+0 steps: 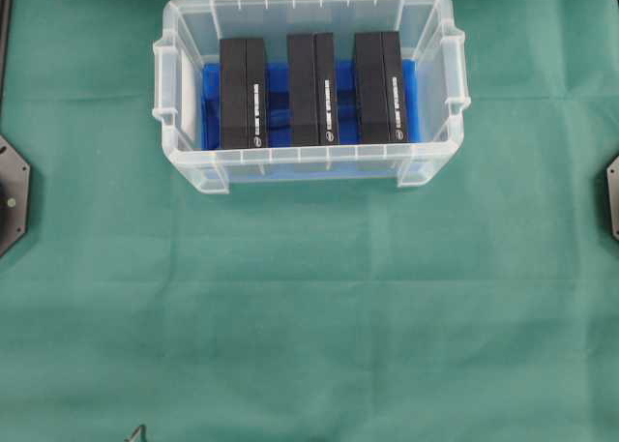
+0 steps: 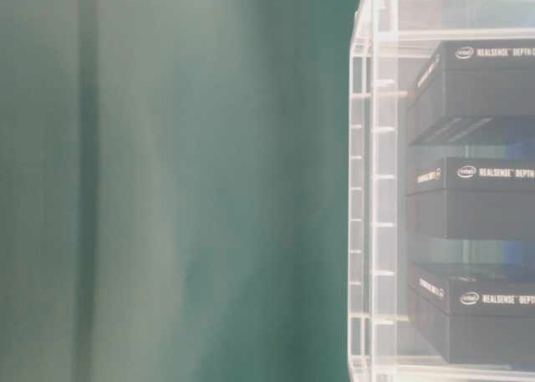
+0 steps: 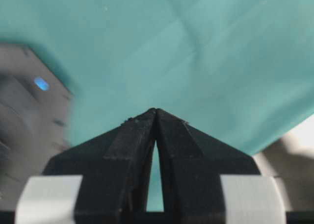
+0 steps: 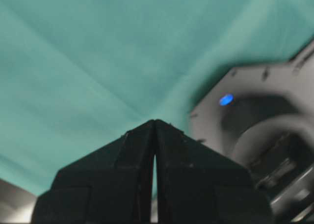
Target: Take the box out of the case with both arms.
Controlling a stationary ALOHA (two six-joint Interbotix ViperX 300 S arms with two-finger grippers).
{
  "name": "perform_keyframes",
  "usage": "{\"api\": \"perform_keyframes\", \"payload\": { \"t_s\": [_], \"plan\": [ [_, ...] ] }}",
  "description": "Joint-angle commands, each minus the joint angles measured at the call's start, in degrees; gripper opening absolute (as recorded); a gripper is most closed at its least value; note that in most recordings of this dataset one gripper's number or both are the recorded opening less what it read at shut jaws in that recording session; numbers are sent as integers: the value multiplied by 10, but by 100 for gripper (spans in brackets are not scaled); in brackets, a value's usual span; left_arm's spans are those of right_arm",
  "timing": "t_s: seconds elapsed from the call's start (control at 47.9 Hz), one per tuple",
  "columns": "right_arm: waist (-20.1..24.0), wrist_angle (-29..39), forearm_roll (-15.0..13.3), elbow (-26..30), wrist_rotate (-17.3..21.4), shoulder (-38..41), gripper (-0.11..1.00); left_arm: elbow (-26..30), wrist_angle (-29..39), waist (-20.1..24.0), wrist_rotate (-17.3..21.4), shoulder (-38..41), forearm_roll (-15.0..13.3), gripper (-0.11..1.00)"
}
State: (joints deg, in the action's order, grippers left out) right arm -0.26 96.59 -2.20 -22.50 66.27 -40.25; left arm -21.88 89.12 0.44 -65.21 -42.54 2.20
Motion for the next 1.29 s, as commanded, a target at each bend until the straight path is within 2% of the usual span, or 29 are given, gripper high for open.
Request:
{"api": "perform_keyframes", "payload": {
  "t_s": [0.0,0.083,0.125,0.188,0.376,0.522,0.626,0.731,0.793,0.96,1.064,1.273],
  "plan": [
    [-1,-1,-7,14,83,1,0,12,-1,-1,-55,0,4,0],
    [-1,-3,-13,14,158,3,0,14,-1,-1,-108,5,6,0],
    [-1,-4,-16,14,176,3,0,15,-1,-1,-126,10,6,0],
    [-1,-3,-18,15,180,3,0,17,-1,-1,-140,16,6,0],
    [-4,-1,-33,16,184,4,0,20,1,1,-128,24,6,0],
    [-32,0,-60,18,173,2,0,27,11,37,-106,23,6,0],
    [-81,-3,-67,19,134,3,0,33,17,77,-64,25,6,0],
    [-143,-4,-67,20,61,4,0,41,17,129,-15,31,6,0],
    [-195,-5,-67,21,9,8,0,43,17,156,10,36,6,0],
    [-287,-15,-60,23,-79,22,0,49,17,208,72,48,2,0],
    [-309,-15,-56,25,-94,32,0,50,17,214,85,50,1,0],
    [-308,-27,-49,25,-98,31,0,47,18,214,85,46,1,0]
  ]
}}
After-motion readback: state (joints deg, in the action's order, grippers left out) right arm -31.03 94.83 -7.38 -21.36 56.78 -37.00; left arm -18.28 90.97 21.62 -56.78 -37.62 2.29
